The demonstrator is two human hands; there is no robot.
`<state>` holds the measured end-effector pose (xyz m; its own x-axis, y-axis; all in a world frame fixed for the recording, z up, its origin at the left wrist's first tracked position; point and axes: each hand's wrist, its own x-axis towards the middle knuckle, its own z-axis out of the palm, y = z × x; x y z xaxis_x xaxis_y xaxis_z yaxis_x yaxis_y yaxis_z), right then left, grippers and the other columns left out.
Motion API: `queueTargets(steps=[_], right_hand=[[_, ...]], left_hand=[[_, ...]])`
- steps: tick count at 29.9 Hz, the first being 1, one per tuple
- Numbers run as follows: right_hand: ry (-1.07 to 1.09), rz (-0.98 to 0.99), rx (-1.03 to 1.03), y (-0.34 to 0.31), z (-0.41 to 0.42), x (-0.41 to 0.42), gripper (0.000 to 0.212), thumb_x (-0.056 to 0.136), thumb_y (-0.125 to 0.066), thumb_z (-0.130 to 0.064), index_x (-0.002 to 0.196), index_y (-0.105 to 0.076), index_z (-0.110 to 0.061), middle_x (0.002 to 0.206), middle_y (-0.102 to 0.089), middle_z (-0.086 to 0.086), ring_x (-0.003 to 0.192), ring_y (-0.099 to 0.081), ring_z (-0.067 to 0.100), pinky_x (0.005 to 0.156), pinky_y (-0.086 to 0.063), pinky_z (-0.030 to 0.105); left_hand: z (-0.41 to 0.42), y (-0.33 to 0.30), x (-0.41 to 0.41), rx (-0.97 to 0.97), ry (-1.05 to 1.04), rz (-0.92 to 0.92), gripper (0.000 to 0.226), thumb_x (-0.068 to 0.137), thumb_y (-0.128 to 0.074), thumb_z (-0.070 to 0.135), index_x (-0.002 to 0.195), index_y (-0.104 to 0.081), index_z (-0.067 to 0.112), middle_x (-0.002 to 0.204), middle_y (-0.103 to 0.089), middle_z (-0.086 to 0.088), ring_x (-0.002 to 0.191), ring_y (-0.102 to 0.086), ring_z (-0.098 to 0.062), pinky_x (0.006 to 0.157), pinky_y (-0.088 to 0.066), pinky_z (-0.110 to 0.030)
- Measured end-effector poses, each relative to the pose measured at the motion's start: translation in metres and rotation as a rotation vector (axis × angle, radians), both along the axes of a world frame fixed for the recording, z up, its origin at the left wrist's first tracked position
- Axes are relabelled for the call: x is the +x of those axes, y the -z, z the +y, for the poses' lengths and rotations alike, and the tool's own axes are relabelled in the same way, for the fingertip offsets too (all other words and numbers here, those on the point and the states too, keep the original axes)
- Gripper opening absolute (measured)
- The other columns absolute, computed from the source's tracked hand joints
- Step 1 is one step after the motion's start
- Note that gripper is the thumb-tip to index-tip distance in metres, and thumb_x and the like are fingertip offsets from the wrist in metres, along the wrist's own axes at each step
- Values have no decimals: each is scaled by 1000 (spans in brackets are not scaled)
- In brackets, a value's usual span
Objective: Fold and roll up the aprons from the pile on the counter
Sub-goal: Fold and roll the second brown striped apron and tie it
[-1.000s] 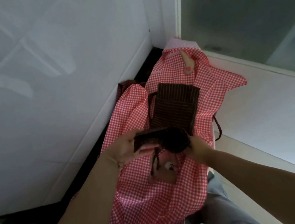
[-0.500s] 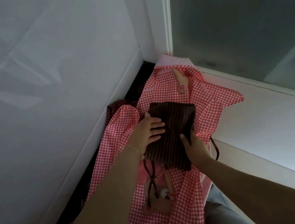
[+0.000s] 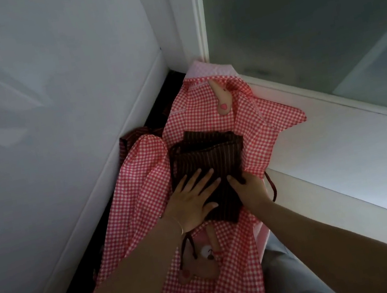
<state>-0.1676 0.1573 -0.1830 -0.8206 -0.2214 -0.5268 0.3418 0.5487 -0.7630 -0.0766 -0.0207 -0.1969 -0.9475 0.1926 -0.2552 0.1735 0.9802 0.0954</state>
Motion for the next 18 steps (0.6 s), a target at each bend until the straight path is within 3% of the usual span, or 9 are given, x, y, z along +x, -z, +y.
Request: queueTargets(steps=[1, 3, 5, 6, 8, 10, 12, 14, 18], right_hand=[[19, 34, 32, 0, 1, 1, 16, 89, -60, -28, 92, -52, -15, 86, -60, 2, 79, -59, 22, 68, -52, 39], [-18, 394, 171, -5, 6, 7, 19, 87, -59, -25, 90, -41, -20, 87, -52, 0, 77, -53, 20, 64, -48, 37], [-292, 834, 166, -11, 8, 21, 16, 86, -57, -27, 93, -44, -20, 92, -54, 1, 82, -53, 18, 71, -50, 33], [-477, 904, 119, -12, 7, 30, 20, 86, -56, -31, 99, -48, -19, 100, -57, 3, 92, -54, 18, 82, -51, 33], [-728, 766, 135, -6, 7, 45, 42, 86, -54, -43, 117, -51, -15, 121, -56, 6, 114, -52, 21, 98, -47, 36], [-813, 631, 251, 5, 12, 54, 56, 83, -58, -46, 126, -50, -12, 132, -51, 9, 127, -46, 26, 106, -41, 39], [-880, 670, 332, 12, 16, 57, 53, 81, -65, -38, 125, -55, -10, 132, -53, 11, 128, -48, 30, 107, -41, 43], [-880, 708, 344, 11, 17, 57, 45, 79, -68, -28, 120, -60, -10, 127, -59, 11, 124, -54, 30, 103, -42, 43], [-851, 728, 361, 6, 13, 57, 41, 84, -62, -18, 124, -59, -11, 131, -58, 10, 126, -52, 28, 104, -39, 39]], left_hand=[[-1, 1, -2, 5, -3, -24, 61, 98, -8, 58, 149, -26, 29, 156, -25, 3, 142, -28, -24, 113, -28, -45], [-1, -2, -8, 29, -23, -63, 61, 98, -5, 57, 148, -28, 31, 156, -25, 3, 141, -29, -23, 111, -29, -44], [1, -3, -13, 37, -13, -60, 58, 98, -3, 55, 150, -18, 33, 159, -13, 5, 145, -18, -20, 115, -19, -42], [2, -2, -14, 29, 1, -72, 57, 97, -5, 52, 150, -9, 33, 159, -3, 7, 146, -7, -17, 116, -11, -40], [3, -6, -14, 38, 18, -40, 60, 93, -20, 41, 151, -12, 27, 159, -5, 5, 145, -8, -14, 116, -14, -36], [3, -13, -8, 94, -10, 48, 57, 87, -36, 27, 142, -42, 14, 152, -36, -3, 138, -36, -21, 106, -39, -37], [-1, -10, 7, 164, -41, 134, 44, 87, -43, 21, 127, -58, 9, 135, -54, -8, 121, -48, -24, 91, -52, -38], [-7, -4, 28, 204, -6, 177, 40, 92, -45, 31, 122, -61, 9, 124, -59, -8, 111, -48, -21, 86, -54, -39], [-15, -1, 44, 204, -20, 161, 47, 88, -45, 34, 126, -59, 11, 128, -59, -7, 114, -53, -22, 95, -47, -38]])
